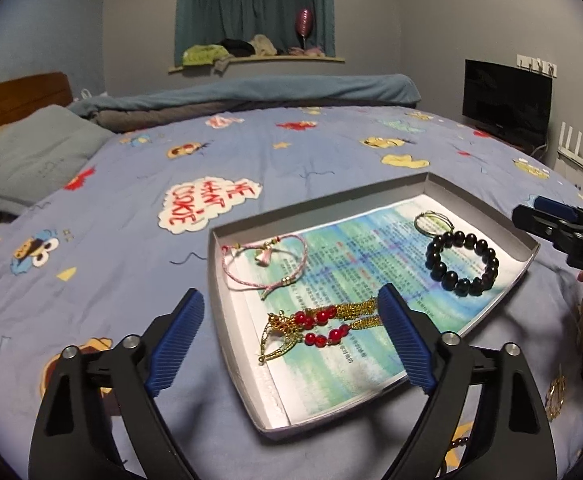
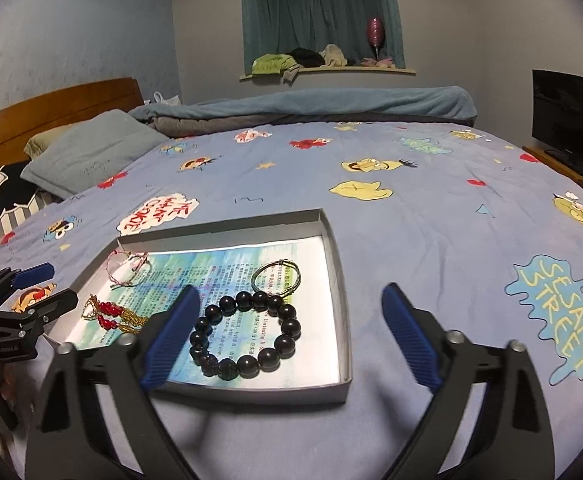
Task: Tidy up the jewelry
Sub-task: 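Move both open tools back over the remaining jewelry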
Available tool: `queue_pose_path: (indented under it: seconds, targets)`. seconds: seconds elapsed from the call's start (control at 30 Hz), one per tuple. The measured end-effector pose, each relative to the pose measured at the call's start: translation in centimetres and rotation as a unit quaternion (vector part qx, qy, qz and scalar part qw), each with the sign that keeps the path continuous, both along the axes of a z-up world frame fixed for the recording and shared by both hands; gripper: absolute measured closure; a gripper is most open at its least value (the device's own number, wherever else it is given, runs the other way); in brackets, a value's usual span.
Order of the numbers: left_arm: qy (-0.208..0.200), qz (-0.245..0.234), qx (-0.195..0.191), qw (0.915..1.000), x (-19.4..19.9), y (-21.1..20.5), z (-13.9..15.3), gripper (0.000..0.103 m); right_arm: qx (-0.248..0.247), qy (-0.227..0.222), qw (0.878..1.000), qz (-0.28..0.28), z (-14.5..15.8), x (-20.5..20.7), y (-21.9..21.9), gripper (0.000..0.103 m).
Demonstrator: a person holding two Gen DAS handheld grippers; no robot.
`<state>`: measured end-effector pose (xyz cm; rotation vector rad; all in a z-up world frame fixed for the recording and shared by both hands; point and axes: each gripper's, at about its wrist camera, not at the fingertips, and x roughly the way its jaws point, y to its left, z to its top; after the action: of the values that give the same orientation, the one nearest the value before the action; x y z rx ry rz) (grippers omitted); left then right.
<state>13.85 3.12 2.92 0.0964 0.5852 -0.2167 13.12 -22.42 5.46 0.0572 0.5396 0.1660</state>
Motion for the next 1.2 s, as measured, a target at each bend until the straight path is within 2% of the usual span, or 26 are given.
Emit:
queue_pose_path:
  seconds: [0.23, 0.43, 0.63, 0.9, 1.2]
  targets:
    - [-0.02, 0.055, 0.009, 0.9982, -1.4, 0.3, 1.9, 0.007, -0.006, -0.013, 1.0, -0.02, 1.2, -1.4, -0.6, 0.006]
    - [-0.031, 0.062, -0.002, 0.9976, -3.8, 1.0, 4.0, 0.007, -0.018, -0.041, 0.999, -0.016, 3.4, -4.3, -0.1, 0.006]
    - [-0.038, 0.065, -0.005, 0.9971, -6.6, 2.0, 4.8, 0.006, -0.015, -0.051, 0.998, -0.015, 4.7, -7.5, -0.8, 0.006]
    - [-0.033, 0.063, 0.006, 0.9975, -11.1, 2.7, 2.9, 0.006, -0.021, -0.051, 0.998, -0.019, 4.6, -11.3, -1.4, 0.006]
    - [-0.004, 0.039, -0.005, 0.9992, -14.4, 2.7, -0.9, 0.006, -0.033, -0.016, 0.999, -0.021, 0.7, -14.0, -0.9, 0.006]
